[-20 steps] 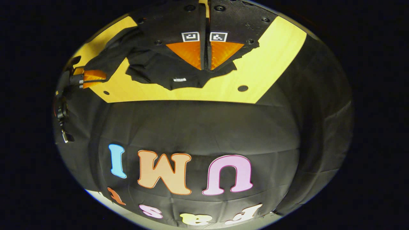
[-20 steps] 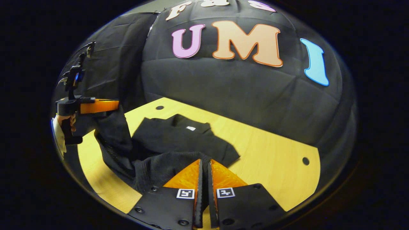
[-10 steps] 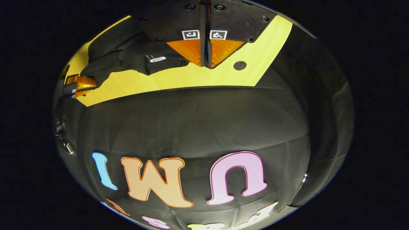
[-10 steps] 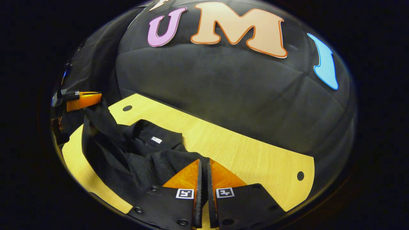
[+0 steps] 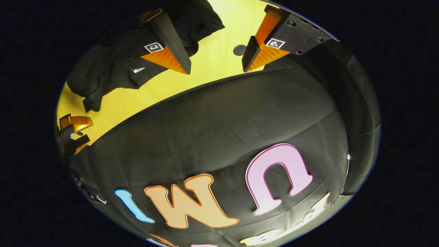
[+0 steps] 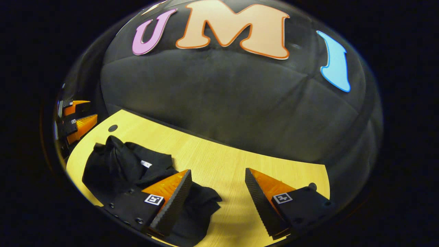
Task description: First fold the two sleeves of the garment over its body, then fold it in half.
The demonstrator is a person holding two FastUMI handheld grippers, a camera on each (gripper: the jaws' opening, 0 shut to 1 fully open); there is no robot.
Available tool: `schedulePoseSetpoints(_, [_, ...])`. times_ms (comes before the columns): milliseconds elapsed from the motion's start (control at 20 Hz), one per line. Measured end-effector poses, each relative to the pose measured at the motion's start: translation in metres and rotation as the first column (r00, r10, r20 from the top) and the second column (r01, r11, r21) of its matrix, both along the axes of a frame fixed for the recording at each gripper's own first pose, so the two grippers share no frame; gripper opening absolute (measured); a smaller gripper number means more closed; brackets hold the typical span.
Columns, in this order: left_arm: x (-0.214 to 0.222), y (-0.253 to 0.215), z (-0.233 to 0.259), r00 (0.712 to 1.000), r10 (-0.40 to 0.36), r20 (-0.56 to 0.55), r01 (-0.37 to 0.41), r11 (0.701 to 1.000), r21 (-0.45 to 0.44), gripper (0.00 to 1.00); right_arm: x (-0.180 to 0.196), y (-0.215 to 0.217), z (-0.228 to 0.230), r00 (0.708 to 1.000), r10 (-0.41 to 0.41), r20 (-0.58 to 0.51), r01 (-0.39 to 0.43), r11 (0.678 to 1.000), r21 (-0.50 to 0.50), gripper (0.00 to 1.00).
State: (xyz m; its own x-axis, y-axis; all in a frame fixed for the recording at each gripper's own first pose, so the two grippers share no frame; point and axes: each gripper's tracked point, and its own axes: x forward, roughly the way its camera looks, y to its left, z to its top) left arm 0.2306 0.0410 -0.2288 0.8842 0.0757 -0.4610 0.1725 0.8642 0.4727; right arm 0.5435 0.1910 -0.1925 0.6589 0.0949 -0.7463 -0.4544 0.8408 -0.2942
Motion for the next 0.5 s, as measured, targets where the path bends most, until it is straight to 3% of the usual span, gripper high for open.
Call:
schedulePoseSetpoints(300, [-0.016, -0.043, 0.054, 0.994, -0.020, 0.107, 0.031, 0.994, -0.102, 0.93, -0.019, 0.025, 0.072, 0.993, -0.015, 0.115, -0.010, 0.977, 0.212, 1.00])
schedulePoseSetpoints(450, [-0.042, -0.077, 0.115, 0.976, -0.020, 0.215, 0.064, 0.977, -0.202, 0.92, -0.054, 0.038, 0.122, 0.979, -0.007, 0.202, -0.062, 0.941, 0.334, 1.00])
schedulePoseSetpoints(500, [-0.053, -0.084, 0.137, 0.967, -0.008, 0.256, 0.072, 0.968, -0.239, 1.00, -0.070, 0.040, 0.139, 0.974, 0.001, 0.228, -0.090, 0.921, 0.379, 1.00])
